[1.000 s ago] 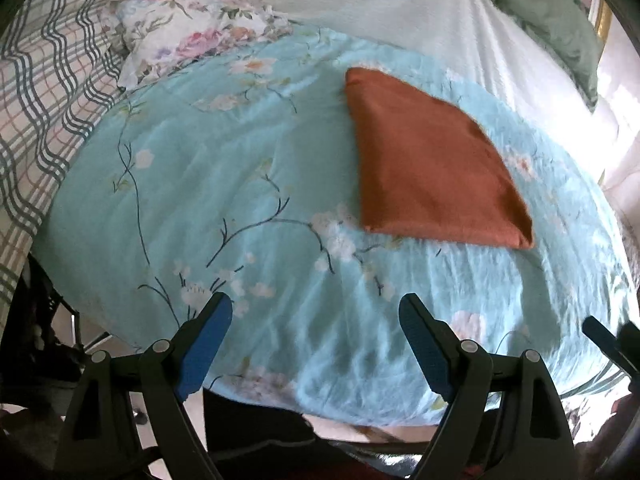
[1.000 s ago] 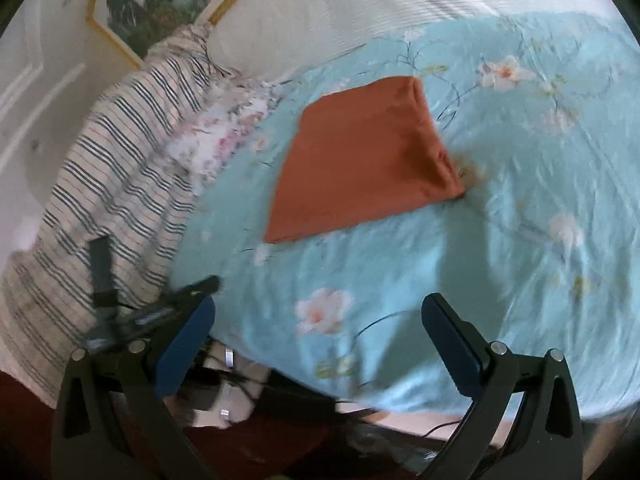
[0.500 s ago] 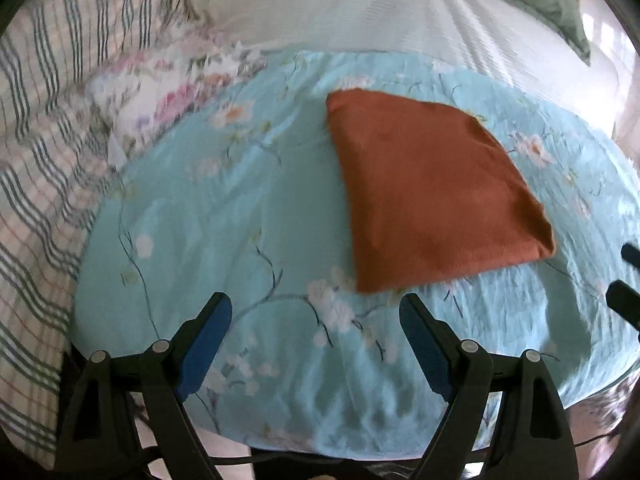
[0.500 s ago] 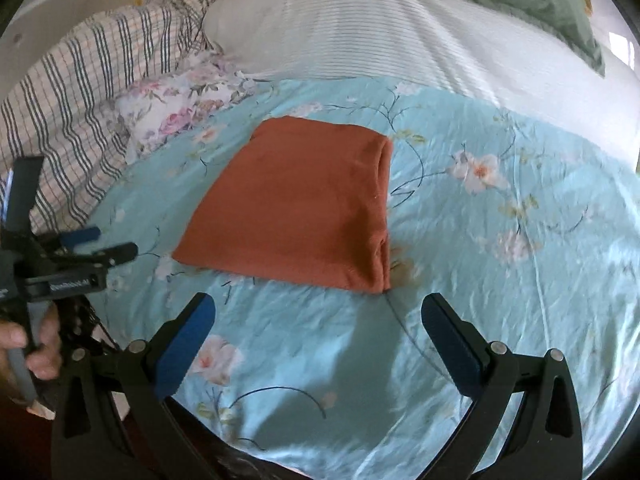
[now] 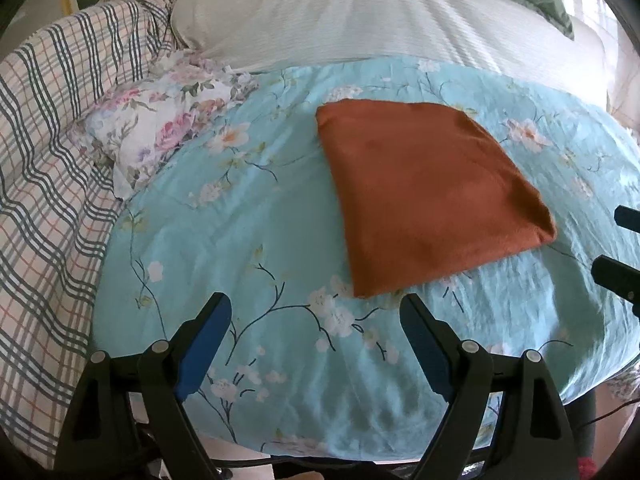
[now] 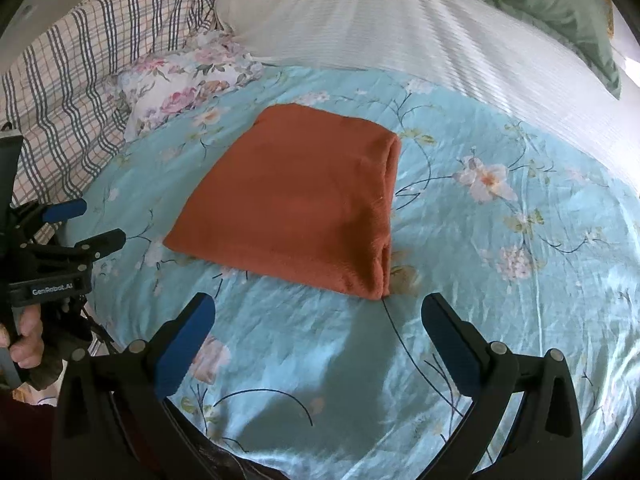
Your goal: Fold small clothes
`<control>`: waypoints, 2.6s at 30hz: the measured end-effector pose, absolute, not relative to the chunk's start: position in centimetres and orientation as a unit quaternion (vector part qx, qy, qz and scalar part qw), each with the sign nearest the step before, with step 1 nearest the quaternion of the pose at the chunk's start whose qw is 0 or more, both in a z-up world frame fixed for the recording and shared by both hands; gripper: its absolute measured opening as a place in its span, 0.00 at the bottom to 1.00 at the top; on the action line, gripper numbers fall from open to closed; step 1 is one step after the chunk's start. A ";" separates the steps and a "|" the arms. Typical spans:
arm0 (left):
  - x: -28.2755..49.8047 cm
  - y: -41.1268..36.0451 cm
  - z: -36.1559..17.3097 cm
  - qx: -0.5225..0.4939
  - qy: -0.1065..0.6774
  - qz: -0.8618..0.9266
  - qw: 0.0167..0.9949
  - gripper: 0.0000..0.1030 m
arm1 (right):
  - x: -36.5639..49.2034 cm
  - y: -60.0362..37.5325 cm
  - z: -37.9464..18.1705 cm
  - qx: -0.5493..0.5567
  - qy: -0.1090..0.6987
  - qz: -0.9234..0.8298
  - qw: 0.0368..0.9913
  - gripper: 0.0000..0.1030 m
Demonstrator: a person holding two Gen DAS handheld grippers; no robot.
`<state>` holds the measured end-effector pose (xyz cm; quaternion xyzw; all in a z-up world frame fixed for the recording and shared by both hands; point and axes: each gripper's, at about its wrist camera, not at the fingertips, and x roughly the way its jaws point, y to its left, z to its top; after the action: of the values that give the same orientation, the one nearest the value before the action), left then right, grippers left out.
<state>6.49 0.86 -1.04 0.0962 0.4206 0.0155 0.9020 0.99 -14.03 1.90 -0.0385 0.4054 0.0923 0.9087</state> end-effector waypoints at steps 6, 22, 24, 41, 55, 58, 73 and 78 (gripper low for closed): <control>6.9 0.9 -1.6 0.094 0.427 0.018 0.899 0.84 | 2.0 -13.2 0.9 -0.042 0.419 0.102 0.901 1.00; 6.7 1.1 -1.9 0.089 0.434 0.016 0.897 0.84 | 1.7 -12.7 0.4 -0.037 0.435 0.105 0.893 1.00; 6.8 1.2 -1.9 0.088 0.434 0.016 0.896 0.84 | 1.7 -12.8 0.5 -0.036 0.436 0.106 0.893 1.00; 6.7 1.1 -1.7 0.077 0.434 0.009 0.898 0.84 | 1.7 -12.9 0.4 -0.036 0.437 0.102 0.893 1.00; 6.4 0.6 -1.2 0.078 0.426 0.001 0.901 0.84 | 1.0 -12.0 1.0 -0.030 0.428 0.101 0.898 1.00; 6.4 0.5 -1.2 0.079 0.426 0.001 0.901 0.84 | 1.1 -12.2 1.0 -0.031 0.428 0.101 0.898 1.00; 6.4 0.5 -1.2 0.078 0.426 0.004 0.901 0.84 | 0.8 -12.0 0.7 -0.024 0.432 0.096 0.897 1.00; 6.3 0.6 -1.4 0.079 0.427 0.009 0.901 0.84 | 0.9 -12.1 0.7 -0.025 0.432 0.097 0.896 1.00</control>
<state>6.32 0.64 -1.37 0.0793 0.4265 0.0085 0.9009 0.91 -12.07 0.71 -0.0250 0.4323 0.0966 0.8962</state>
